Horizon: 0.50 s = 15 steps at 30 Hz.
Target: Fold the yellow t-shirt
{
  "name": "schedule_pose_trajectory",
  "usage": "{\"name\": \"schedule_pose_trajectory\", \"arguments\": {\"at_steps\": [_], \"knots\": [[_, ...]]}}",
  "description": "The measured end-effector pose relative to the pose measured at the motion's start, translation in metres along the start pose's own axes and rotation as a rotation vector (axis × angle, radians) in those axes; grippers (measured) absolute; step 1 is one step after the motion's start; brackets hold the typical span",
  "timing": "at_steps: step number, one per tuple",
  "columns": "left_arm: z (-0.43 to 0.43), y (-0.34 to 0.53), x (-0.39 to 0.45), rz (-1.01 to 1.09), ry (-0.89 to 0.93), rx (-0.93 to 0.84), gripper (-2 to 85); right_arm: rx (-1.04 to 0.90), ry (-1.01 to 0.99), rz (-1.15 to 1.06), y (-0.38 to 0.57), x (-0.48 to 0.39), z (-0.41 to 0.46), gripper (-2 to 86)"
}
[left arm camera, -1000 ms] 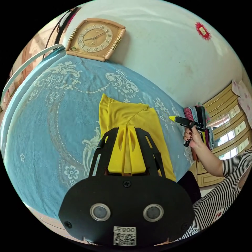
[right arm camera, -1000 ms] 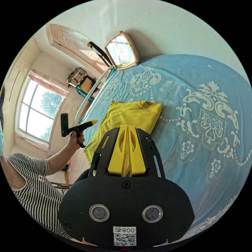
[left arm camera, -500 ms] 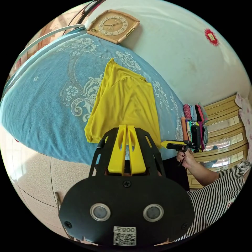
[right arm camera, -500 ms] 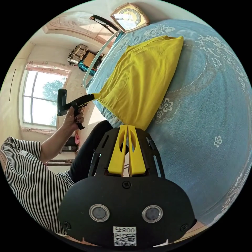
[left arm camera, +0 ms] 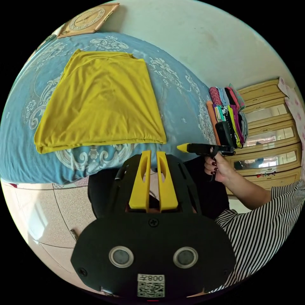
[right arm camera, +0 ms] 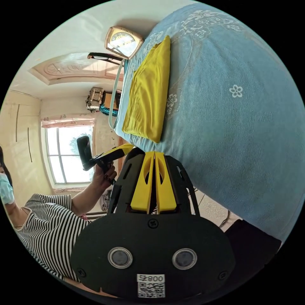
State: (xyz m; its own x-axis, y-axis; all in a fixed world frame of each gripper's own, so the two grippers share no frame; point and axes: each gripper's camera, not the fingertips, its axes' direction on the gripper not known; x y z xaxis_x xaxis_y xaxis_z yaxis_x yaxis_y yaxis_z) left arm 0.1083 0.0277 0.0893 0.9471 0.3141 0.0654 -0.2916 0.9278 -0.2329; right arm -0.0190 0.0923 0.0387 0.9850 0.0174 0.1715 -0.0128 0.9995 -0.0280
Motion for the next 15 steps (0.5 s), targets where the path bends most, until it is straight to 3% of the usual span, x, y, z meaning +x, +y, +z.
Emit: {"name": "schedule_pose_trajectory", "arguments": {"at_steps": [6,15], "knots": [[0.034,-0.012,0.023,-0.015,0.043,-0.087,5.0,0.012,-0.065,0.031,0.004,0.016,0.001,2.2],[0.040,0.011,0.015,-0.132,0.198,-0.032,1.0,0.013,-0.123,0.079,0.004,0.039,0.006,7.1]]}}
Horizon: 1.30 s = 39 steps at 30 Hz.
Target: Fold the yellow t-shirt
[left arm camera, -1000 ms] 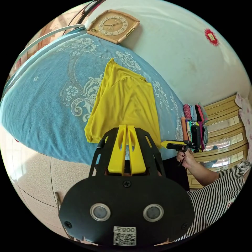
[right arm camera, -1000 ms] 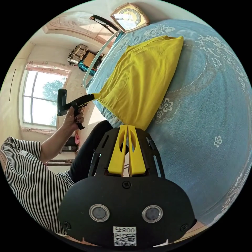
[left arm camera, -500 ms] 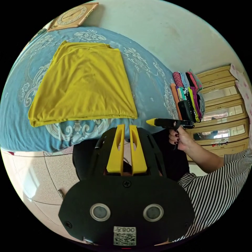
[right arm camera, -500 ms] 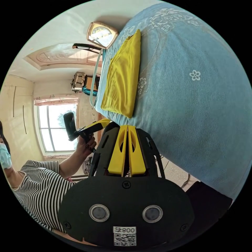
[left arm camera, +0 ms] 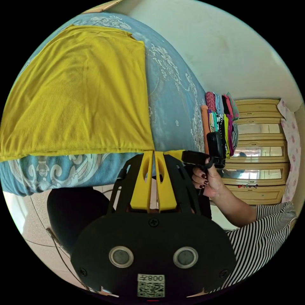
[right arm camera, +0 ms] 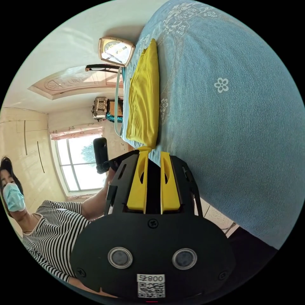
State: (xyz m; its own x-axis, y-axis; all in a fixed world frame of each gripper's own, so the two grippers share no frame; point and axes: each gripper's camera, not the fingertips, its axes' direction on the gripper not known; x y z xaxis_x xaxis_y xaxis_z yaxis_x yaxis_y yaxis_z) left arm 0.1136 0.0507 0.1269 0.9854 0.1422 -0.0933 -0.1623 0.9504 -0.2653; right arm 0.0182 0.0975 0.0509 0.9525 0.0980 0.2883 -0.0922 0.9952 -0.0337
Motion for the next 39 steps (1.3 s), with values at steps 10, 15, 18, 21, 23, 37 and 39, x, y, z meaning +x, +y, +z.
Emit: {"name": "schedule_pose_trajectory", "arguments": {"at_steps": [10,15,18,21,23,37,39], "knots": [[-0.031,0.031,0.001,0.030,0.056,0.045,0.4,-0.010,-0.115,0.028,-0.017,0.008,0.015,8.8],[-0.049,0.048,-0.007,0.034,0.075,0.058,0.4,-0.029,-0.173,0.039,-0.021,0.012,0.022,6.1],[-0.064,0.062,-0.015,0.018,0.078,0.074,0.5,-0.027,-0.195,0.033,-0.020,0.009,0.020,3.4],[-0.088,0.083,-0.027,-0.002,0.098,0.125,0.8,-0.008,-0.190,0.006,-0.016,-0.004,0.009,2.4],[-0.106,0.097,-0.037,-0.022,0.106,0.169,1.1,0.011,-0.221,-0.022,-0.015,-0.015,-0.002,2.0],[-0.199,0.193,-0.184,-0.478,0.574,0.628,11.1,-0.008,-0.202,-0.200,-0.032,-0.094,-0.064,1.4],[-0.210,0.200,-0.199,-0.540,0.606,0.687,12.0,-0.009,-0.200,-0.210,-0.030,-0.097,-0.077,1.4]]}}
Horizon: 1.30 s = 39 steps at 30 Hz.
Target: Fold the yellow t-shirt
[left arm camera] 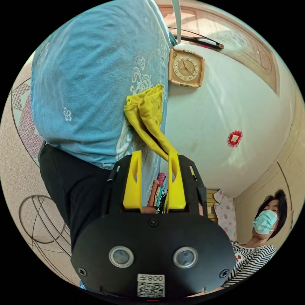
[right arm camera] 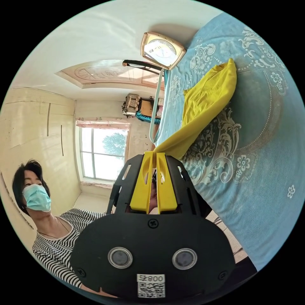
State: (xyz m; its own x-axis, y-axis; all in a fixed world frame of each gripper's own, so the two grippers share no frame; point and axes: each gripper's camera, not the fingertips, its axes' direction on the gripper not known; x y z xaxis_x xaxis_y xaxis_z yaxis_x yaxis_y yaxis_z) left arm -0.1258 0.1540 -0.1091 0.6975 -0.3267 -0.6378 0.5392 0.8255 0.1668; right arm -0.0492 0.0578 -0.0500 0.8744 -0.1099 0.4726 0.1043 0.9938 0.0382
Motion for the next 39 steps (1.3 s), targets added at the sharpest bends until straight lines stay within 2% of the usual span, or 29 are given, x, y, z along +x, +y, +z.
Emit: {"name": "schedule_pose_trajectory", "arguments": {"at_steps": [3,8,16,22,31,39], "knots": [[-0.016,-0.010,0.000,-0.053,0.056,0.086,12.4,0.003,-0.004,-0.005,0.004,-0.004,-0.017,1.4],[-0.026,-0.031,0.018,-0.084,0.045,0.126,11.1,0.012,-0.006,-0.008,0.017,-0.005,-0.053,1.5],[-0.020,-0.045,0.085,-0.028,0.023,0.109,4.1,0.035,0.017,0.025,0.055,0.009,-0.130,1.5],[-0.005,-0.032,0.177,0.111,0.054,0.041,3.2,0.090,-0.021,0.011,0.101,0.009,-0.215,1.4],[0.048,0.020,0.345,0.329,0.218,-0.116,2.9,0.207,-0.101,-0.141,0.218,-0.033,-0.384,1.4],[0.162,0.089,0.508,0.502,0.299,-0.353,2.8,0.408,-0.104,-0.311,0.363,-0.072,-0.565,1.4]]}}
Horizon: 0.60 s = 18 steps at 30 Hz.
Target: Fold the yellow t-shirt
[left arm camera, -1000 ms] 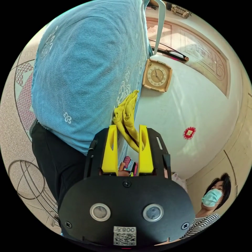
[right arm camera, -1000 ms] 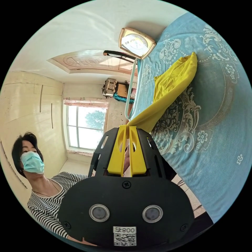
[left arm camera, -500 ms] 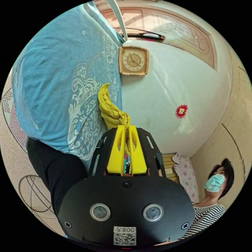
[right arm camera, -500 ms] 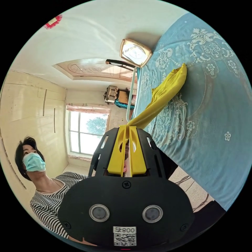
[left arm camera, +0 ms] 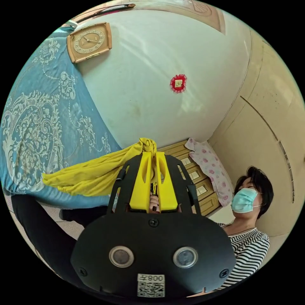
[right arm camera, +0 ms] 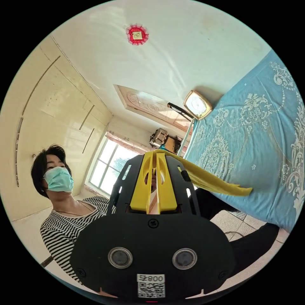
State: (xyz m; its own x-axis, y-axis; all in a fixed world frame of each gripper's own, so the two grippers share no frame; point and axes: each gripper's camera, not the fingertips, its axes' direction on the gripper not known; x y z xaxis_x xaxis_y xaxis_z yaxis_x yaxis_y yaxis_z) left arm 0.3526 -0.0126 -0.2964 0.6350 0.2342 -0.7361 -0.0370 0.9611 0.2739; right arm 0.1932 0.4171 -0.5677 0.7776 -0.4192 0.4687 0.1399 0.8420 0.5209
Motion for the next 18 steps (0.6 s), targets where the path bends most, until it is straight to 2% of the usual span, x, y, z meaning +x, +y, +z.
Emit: {"name": "schedule_pose_trajectory", "arguments": {"at_steps": [7,11,16,18], "knots": [[0.163,-0.045,0.042,-0.020,0.011,-0.174,2.6,0.136,0.108,0.002,0.010,-0.010,-0.163,1.4],[0.281,-0.091,0.060,-0.043,0.014,-0.215,2.6,0.175,0.175,0.011,-0.034,-0.003,-0.256,1.3],[0.441,-0.162,0.133,0.084,0.077,-0.242,2.6,0.243,0.222,-0.103,-0.127,-0.042,-0.375,1.2],[0.531,-0.188,0.188,0.206,0.115,-0.281,2.5,0.281,0.285,-0.198,-0.163,-0.084,-0.444,1.2]]}}
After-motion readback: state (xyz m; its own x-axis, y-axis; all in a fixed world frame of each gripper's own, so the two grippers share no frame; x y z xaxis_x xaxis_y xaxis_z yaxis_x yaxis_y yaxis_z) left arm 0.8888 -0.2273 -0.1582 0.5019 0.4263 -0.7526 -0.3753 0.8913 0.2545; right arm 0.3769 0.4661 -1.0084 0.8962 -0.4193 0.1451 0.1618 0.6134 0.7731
